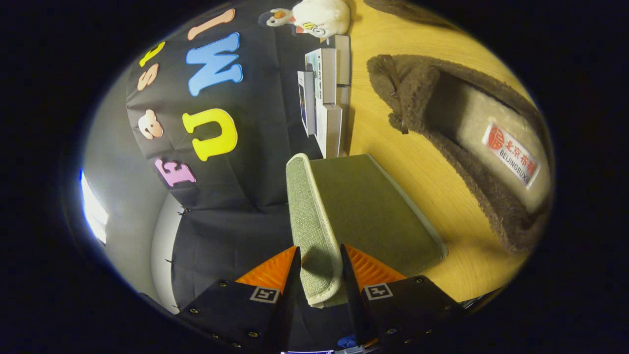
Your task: Open the storage box then place both shoes into the box .Put the left shoe in first, then the right shoe, with the right side of both shoes facing outward in a uniform manner.
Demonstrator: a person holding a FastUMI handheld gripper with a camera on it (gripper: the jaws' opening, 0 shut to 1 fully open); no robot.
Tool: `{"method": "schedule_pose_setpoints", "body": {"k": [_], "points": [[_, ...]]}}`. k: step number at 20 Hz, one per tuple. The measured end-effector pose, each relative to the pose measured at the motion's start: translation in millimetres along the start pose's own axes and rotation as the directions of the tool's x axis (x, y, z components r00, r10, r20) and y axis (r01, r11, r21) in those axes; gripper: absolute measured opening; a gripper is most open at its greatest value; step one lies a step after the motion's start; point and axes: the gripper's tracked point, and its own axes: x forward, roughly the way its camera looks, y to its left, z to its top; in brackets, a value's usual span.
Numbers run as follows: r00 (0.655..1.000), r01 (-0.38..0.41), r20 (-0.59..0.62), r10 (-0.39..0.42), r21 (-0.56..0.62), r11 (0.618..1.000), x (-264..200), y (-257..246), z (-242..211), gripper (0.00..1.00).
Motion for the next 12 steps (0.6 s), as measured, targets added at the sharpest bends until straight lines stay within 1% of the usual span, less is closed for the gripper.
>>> {"method": "schedule_pose_setpoints", "body": {"k": [3, 4, 5, 6, 8, 9, 10, 11, 12], "points": [[1.000, -0.014, -0.024, 0.014, 0.003, 1.000, 0, 0, -3, 0.48], [0.999, -0.034, -0.016, 0.034, -0.002, 0.999, -7, 1, -1, 0.48], [1.000, -0.028, 0.007, 0.028, 0.008, 1.000, -9, 5, 8, 0.32], [1.000, -0.029, -0.009, 0.029, -0.013, 0.999, -5, 7, 1, 0.16], [0.999, -0.022, -0.036, 0.019, -0.075, 0.997, -5, 9, -5, 0.15], [0.999, -0.037, -0.007, 0.036, -0.095, 0.995, -12, 16, -2, 0.16], [0.999, -0.032, -0.020, 0.030, -0.131, 0.991, -7, 18, 1, 0.00], [0.999, -0.026, -0.040, 0.020, -0.158, 0.987, -1, 23, -7, 0.00], [0.999, -0.015, -0.041, 0.007, -0.181, 0.983, -5, 26, -8, 0.00]]}}
